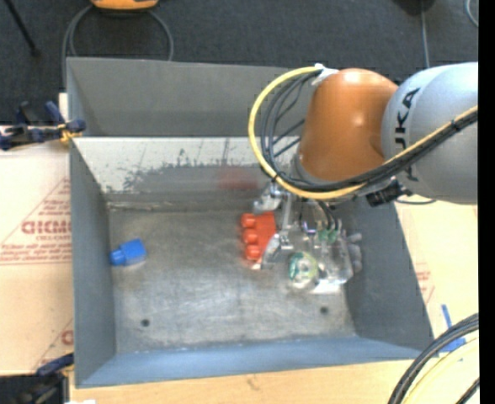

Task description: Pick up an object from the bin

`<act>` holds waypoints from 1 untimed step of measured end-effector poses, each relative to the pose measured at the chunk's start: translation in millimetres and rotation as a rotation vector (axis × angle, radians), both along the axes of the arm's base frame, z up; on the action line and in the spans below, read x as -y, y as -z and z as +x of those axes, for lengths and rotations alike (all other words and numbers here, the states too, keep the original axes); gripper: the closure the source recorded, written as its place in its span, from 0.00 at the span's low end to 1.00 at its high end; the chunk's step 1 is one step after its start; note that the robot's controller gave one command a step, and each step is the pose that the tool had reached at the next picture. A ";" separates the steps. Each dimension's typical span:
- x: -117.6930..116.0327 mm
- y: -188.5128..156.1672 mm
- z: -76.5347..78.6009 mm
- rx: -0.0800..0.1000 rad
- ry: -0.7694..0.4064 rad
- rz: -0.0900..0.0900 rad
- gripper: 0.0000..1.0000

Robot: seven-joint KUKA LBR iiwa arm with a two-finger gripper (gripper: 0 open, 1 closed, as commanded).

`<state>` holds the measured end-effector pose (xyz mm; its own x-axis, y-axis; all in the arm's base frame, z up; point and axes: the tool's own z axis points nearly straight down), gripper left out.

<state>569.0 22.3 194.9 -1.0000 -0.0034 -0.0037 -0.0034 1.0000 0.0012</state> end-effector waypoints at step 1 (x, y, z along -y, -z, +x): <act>9.2 103.5 31.3 -0.003 0.076 0.001 0.00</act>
Offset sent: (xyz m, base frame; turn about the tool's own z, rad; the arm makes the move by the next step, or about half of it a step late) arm 0.0306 -0.0092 -0.1002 0.0789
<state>600.3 13.1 91.4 -0.9974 0.0723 -0.0011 0.0723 0.9974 0.0016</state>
